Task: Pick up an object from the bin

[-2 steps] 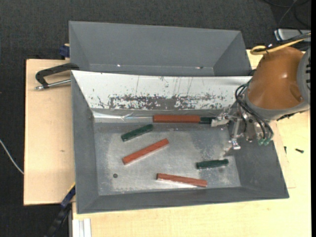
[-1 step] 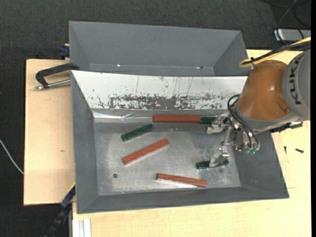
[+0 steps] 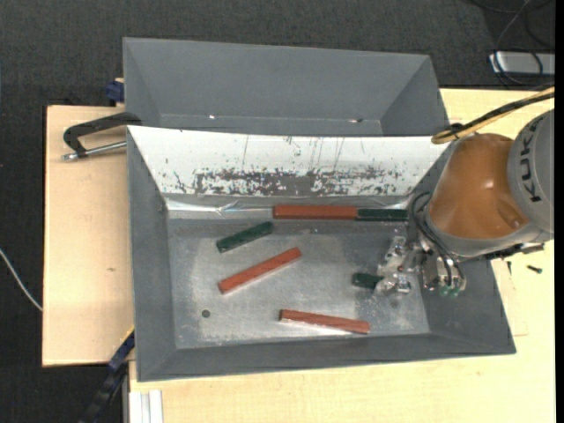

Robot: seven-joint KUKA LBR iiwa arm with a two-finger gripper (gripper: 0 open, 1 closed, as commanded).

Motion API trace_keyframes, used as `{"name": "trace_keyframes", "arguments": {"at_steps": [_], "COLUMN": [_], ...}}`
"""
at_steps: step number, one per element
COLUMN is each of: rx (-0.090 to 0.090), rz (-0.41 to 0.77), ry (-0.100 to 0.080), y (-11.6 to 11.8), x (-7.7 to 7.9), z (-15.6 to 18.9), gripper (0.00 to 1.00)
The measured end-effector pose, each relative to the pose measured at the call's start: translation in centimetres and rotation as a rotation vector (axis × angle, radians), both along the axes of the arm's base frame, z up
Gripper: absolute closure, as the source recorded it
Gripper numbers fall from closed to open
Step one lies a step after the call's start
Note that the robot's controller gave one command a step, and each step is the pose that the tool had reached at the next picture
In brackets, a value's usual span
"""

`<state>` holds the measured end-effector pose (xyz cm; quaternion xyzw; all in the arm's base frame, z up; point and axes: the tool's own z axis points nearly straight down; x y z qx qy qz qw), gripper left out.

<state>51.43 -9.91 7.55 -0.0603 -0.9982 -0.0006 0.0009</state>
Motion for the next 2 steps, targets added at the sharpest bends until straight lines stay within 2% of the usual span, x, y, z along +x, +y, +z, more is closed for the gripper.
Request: {"name": "trace_keyframes", "arguments": {"at_steps": [1,2], "rx": [0.000,-0.001], "rz": [0.000,0.117], "ry": [0.000,-0.005], "y": [0.0,-1.6], "x": [0.0,-0.3], "z": [0.0,20.3], "gripper": [1.00,1.00]}}
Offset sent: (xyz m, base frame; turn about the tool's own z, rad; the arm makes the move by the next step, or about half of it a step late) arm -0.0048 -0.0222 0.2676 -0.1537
